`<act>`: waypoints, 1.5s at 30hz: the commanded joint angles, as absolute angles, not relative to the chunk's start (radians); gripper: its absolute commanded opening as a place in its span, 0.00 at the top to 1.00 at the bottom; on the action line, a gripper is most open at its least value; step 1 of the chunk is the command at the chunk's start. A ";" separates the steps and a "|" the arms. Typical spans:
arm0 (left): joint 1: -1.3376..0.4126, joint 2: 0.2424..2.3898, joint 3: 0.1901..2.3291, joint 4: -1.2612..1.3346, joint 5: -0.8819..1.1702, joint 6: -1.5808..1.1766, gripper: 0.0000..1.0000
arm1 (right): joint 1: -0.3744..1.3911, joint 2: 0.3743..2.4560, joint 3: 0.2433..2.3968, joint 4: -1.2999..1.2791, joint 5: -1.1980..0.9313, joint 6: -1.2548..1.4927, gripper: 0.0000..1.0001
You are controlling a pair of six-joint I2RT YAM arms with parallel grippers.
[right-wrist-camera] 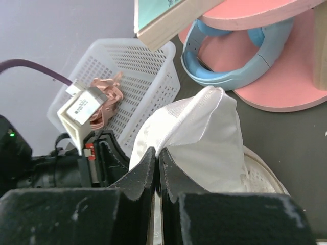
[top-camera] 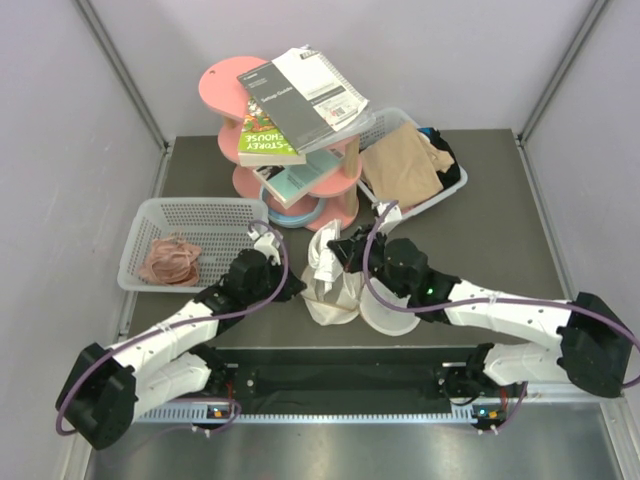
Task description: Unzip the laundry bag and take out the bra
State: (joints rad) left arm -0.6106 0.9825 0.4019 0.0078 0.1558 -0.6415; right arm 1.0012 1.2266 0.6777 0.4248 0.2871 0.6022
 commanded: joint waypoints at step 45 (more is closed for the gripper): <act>-0.614 0.933 0.591 0.218 0.437 -0.589 0.01 | 1.008 1.141 0.811 0.322 0.178 0.624 1.00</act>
State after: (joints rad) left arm -0.6106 0.9192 0.5858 0.0921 0.4068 -0.5591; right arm 1.0012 1.1229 0.7540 0.2481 0.2085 0.6041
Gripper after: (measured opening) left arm 0.987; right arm 0.012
